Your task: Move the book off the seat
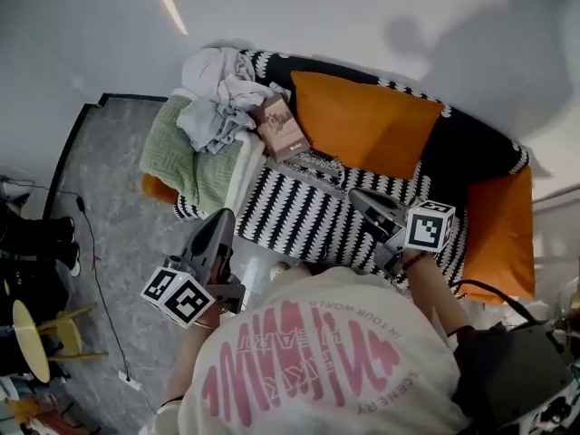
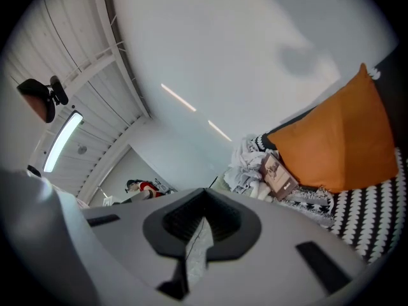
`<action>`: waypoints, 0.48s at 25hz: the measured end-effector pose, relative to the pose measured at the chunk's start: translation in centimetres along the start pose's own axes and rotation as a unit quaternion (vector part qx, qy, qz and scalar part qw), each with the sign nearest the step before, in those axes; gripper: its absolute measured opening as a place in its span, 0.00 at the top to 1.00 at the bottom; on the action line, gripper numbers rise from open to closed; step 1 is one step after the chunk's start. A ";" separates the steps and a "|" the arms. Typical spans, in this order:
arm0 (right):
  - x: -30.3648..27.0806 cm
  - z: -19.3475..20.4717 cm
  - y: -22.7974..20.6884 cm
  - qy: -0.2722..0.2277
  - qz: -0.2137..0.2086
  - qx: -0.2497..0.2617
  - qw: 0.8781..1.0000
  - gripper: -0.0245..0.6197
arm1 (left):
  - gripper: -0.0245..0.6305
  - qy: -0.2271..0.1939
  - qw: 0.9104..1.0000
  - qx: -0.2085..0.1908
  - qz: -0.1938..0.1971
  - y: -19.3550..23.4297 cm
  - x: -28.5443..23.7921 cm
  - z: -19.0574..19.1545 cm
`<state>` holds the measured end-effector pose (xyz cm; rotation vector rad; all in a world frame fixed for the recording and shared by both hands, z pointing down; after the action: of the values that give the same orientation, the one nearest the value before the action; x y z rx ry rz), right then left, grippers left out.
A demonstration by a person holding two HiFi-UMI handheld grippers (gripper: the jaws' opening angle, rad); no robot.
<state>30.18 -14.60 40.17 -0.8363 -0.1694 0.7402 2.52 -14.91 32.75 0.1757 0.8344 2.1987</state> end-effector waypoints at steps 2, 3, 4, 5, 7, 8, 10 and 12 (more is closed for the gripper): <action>-0.8 0.3 0.5 -0.006 0.007 -0.002 1.000 0.95 | 0.95 0.006 1.000 0.000 0.007 1.0 0.1 -0.7; -1.3 0.5 0.7 -0.009 0.010 -0.003 1.000 0.95 | 0.95 0.009 1.000 0.001 0.011 1.5 0.2 -1.0; -1.7 0.7 0.9 -0.010 0.012 -0.004 1.000 0.95 | 0.95 0.012 1.000 0.002 0.014 2.0 0.3 -1.2; -2.2 0.9 1.2 -0.011 0.013 -0.005 1.000 0.95 | 0.95 0.016 1.000 0.002 0.017 2.4 0.4 -1.4; -3.0 1.4 1.5 -0.014 0.018 -0.009 1.000 0.95 | 0.95 0.023 0.999 0.001 0.023 3.1 0.6 -1.9; -3.4 1.6 1.6 -0.016 0.022 -0.012 1.000 0.95 | 0.95 0.026 0.999 0.001 0.026 3.4 0.7 -2.1; -4.2 1.9 1.9 -0.020 0.027 -0.016 0.999 0.95 | 0.95 0.033 0.999 0.001 0.032 4.2 1.0 -2.6; -4.9 2.2 2.5 -0.022 0.030 -0.017 0.999 0.95 | 0.95 0.038 0.999 0.002 0.036 4.9 1.3 -3.0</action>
<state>24.30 -15.38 40.55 -0.8599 -0.1974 0.8156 -2.46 -17.91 33.28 0.1248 0.8865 2.2832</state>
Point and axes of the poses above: the fingertips, and each gripper's own axes: x backward along the fingers, y to its left, z out of its underside, the point moved 4 cm from there along x, backward along the fingers, and after that the axes turned 5 degrees about x, right-handed, at the moved point
